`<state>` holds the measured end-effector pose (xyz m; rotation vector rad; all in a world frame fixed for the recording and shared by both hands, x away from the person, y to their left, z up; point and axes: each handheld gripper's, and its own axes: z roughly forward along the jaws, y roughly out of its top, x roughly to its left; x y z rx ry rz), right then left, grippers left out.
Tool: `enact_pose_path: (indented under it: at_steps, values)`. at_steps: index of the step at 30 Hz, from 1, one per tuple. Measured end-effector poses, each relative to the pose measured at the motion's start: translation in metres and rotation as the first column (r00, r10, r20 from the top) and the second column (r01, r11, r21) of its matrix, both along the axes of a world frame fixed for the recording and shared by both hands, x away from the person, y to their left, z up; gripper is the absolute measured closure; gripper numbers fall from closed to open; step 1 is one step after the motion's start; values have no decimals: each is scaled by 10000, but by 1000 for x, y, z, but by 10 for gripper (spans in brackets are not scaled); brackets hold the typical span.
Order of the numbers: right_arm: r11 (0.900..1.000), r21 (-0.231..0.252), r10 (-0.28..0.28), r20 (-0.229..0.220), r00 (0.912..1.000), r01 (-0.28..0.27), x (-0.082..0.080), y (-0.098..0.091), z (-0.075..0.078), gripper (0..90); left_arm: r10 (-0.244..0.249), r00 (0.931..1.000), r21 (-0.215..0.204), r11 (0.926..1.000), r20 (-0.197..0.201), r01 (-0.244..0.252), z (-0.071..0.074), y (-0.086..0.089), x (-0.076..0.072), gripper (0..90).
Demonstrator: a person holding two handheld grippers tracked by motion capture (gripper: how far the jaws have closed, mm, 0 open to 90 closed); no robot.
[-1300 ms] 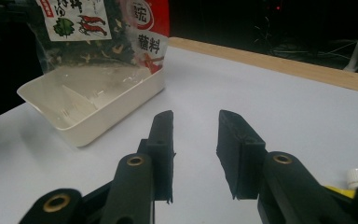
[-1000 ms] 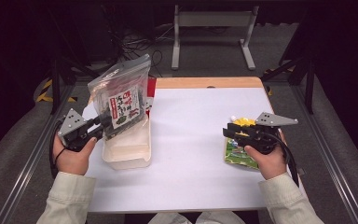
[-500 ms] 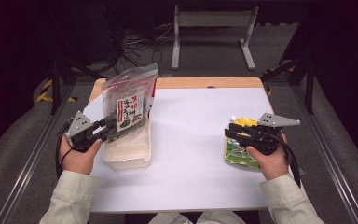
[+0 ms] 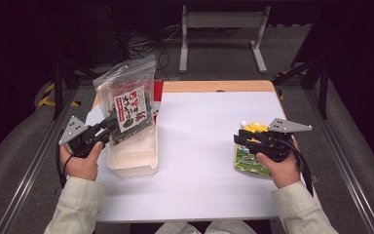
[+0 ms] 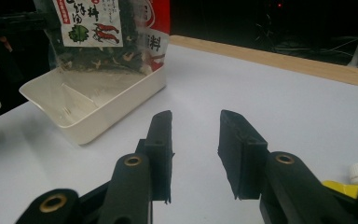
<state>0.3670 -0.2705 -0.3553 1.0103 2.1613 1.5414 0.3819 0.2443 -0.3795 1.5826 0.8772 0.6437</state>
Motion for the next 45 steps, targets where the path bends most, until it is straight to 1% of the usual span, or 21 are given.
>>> enact_pose_path:
  at_steps: [3, 6, 8, 9, 10, 13, 16, 17, 20, 22, 25, 26, 28, 30, 31, 32, 38, 40, 41, 43, 45]
  values:
    - [10000, 6, -6, -48, 10000, 6, 0, 0, -1, 646, -102, 9999, 188, 9998, 51, 101, -2, -3, 0, 731]
    - [10000, 49, -19, -31, 10000, 19, 0, 0, 0, 645, -172, 9998, 629, 9979, -22, 173, -2, -6, -2, 730]
    - [10000, 77, -27, -3, 10000, 27, 0, -1, 1, 645, -223, 9972, 1442, 9890, -715, 325, -6, -10, 0, 730]
    - [10000, 72, -32, 17, 10000, 32, -1, -2, 1, 644, -286, 9972, 1474, 9883, -685, 384, -12, -11, 1, 730]
    - [10000, 88, -22, 36, 10000, 22, -1, -2, 2, 644, -279, 9972, 1353, 9901, -689, 370, -13, -10, 1, 730]
    - [10000, 96, -24, 58, 10000, 23, -1, -3, 2, 643, -199, 9943, 1249, 9916, -1047, 329, -15, -3, 1, 731]
    - [9999, 153, -41, 49, 10000, 41, -1, -4, 2, 642, -280, 9878, 1110, 9928, -1533, 454, -19, 5, 1, 731]
    - [9999, 141, -38, 48, 10000, 38, -1, -4, 2, 642, -326, 9870, 1173, 9918, -1575, 515, -19, 5, 1, 732]
    - [9999, 136, -33, 28, 10000, 33, -1, -4, 2, 641, -249, 9816, 1805, 9818, -1893, 597, -17, 2, -3, 732]
    - [9999, 130, -27, 5, 10000, 27, -1, -3, 2, 639, -217, 9773, 1873, 9803, -2107, 621, -16, 2, -3, 731]
    - [9999, 119, 1, 54, 10000, -2, -1, -2, 3, 637, -146, 9771, 2176, 9741, -2122, 618, -15, 0, -5, 731]
    - [9999, 111, 2, 49, 10000, -2, -1, -2, 3, 634, -133, 9766, 2375, 9692, -2149, 654, -13, -2, -5, 731]
    - [9999, 102, -8, 50, 10000, 7, -1, -2, 3, 634, -93, 9759, 2477, 9667, -2179, 645, -12, -3, -6, 731]
    - [10000, 75, -47, 18, 10000, 46, -1, -3, 2, 634, 47, 9714, 2611, 9635, -2373, 592, -11, -4, -6, 728]
    - [10000, 63, -62, 25, 10000, 61, -1, -3, 2, 634, 47, 9714, 2611, 9635, -2373, 592, -11, -4, -6, 727]
    - [10000, 57, -76, 23, 10000, 76, -1, -4, 2, 633, 136, 9681, 2548, 9656, -2502, 523, -10, -4, -7, 725]
    - [9998, 68, -202, 28, 9998, 201, -1, -9, 2, 631, 388, 9516, 2755, 9600, -3050, 491, -4, -7, -6, 724]
    - [9997, 57, -250, -30, 9997, 250, -2, -11, 1, 630, 403, 9427, 2579, 9649, -3311, 493, -4, -5, -5, 725]
    - [9997, 41, -259, -14, 9997, 259, -2, -11, 1, 630, 403, 9403, 2484, 9675, -3379, 477, -5, -3, -5, 725]
    - [9996, 49, -265, -39, 9996, 265, -3, -11, 1, 629, 436, 9364, 2344, 9712, -3483, 420, -6, 0, -4, 724]
    - [9996, 18, -276, 12, 9996, 276, -4, -12, 2, 629, 472, 9365, 2349, 9713, -3475, 382, -6, 0, -3, 723]
